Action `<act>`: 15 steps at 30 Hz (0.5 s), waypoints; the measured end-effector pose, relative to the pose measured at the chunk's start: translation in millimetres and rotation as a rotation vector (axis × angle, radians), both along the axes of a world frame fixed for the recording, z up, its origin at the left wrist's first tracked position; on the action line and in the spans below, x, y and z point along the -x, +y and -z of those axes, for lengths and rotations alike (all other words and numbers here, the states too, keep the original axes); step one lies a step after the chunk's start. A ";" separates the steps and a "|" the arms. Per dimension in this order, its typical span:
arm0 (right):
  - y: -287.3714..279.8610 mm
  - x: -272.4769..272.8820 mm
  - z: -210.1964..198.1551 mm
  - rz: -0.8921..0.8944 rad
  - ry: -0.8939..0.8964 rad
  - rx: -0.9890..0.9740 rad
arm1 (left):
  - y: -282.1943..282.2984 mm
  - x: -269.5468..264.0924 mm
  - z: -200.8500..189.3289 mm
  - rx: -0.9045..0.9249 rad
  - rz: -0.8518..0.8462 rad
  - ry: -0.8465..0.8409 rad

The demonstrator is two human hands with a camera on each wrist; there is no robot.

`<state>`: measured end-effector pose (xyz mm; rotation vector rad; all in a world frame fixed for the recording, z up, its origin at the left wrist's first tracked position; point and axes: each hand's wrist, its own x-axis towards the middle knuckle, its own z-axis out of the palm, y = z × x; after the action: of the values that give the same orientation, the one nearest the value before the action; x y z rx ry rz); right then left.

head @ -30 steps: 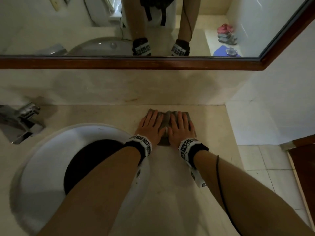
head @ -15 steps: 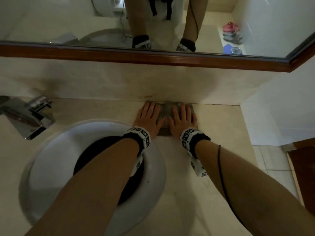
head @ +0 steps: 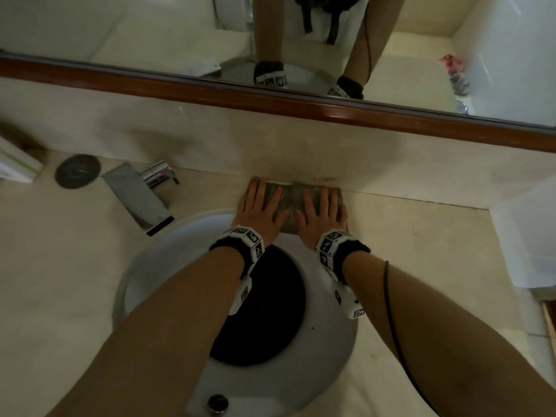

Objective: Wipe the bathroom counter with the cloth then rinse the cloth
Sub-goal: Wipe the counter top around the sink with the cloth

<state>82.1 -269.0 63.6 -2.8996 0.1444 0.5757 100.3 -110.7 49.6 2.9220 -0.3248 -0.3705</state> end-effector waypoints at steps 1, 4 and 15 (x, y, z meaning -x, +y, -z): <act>8.9 -1.5 0.2 -0.017 0.001 -0.005 | 10.0 0.0 0.4 -0.008 -0.010 -0.002; 36.3 -5.3 0.2 -0.089 -0.022 -0.007 | 39.1 0.6 1.0 -0.017 -0.038 0.002; 51.7 -9.2 3.8 -0.283 -0.165 0.040 | 45.4 -2.1 1.2 0.034 -0.129 -0.032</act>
<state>91.3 -217.3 59.8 -3.0115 -0.2846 0.3748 102.4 -65.3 48.3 2.8985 -0.1443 -0.2963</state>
